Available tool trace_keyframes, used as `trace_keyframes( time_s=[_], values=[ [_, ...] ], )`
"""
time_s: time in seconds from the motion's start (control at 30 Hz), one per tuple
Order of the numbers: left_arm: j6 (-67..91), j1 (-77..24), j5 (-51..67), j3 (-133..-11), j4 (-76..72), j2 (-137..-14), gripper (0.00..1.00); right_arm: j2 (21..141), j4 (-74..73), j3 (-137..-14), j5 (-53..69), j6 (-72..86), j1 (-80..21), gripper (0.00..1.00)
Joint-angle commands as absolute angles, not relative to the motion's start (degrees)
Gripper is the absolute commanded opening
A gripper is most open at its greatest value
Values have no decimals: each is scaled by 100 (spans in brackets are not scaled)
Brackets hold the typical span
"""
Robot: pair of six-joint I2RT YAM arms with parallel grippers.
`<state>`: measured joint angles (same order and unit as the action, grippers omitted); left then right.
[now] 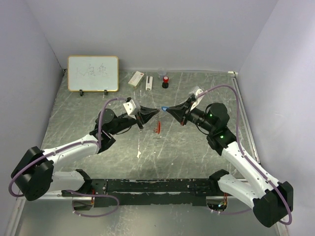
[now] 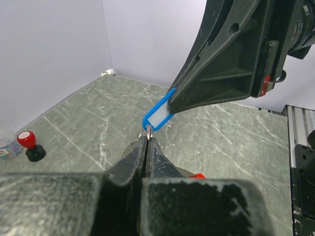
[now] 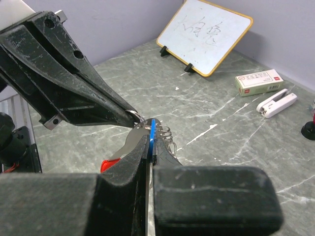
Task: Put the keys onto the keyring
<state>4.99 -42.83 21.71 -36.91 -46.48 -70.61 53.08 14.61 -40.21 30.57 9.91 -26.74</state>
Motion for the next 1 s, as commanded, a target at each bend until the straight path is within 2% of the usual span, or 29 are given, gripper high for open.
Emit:
trace_keyframes(
  time_s=[0.0,0.97],
  values=[
    [565,-4269,2390,-3936,-4844,-7108,7,5318,1415,-4289,3034,890,-2654,0],
    [569,-4270,2515,-4104,-4798,-7367,7,5292,1393,-4393,3200,848,-2654,0]
  ],
)
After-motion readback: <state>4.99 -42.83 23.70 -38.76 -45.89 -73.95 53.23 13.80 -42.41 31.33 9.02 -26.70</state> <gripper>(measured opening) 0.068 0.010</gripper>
